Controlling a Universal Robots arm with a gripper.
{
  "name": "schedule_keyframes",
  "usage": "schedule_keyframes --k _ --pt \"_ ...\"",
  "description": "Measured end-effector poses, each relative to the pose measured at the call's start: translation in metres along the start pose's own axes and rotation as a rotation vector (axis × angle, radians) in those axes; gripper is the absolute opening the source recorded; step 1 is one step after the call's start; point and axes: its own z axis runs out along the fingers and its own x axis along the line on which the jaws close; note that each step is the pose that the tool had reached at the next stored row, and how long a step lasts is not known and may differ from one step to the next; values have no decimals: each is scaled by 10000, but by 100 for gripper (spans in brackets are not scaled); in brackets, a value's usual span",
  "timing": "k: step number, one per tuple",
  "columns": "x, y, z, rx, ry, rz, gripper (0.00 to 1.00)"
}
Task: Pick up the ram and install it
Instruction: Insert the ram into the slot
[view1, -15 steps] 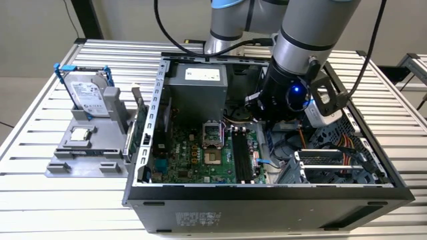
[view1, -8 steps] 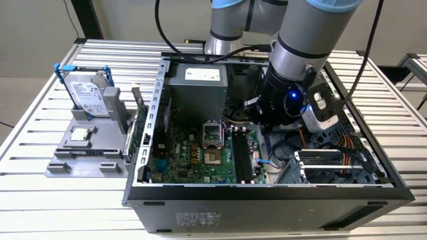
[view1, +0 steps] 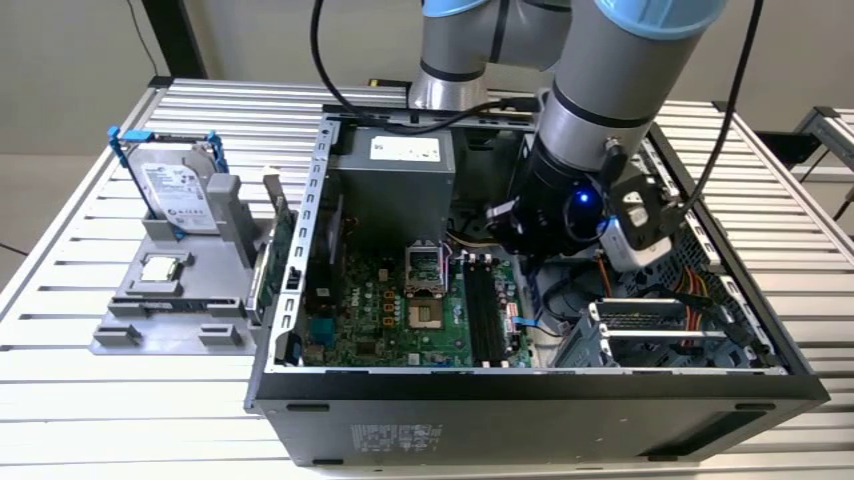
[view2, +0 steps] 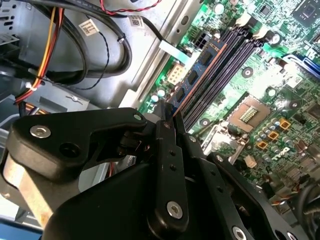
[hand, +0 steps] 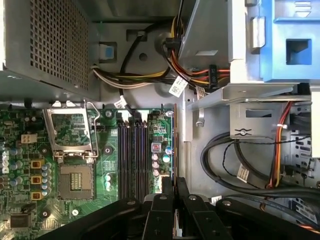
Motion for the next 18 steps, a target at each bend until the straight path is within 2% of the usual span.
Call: schedule_keyframes --k 18 --pt "71 -51 71 2 15 -255 0"
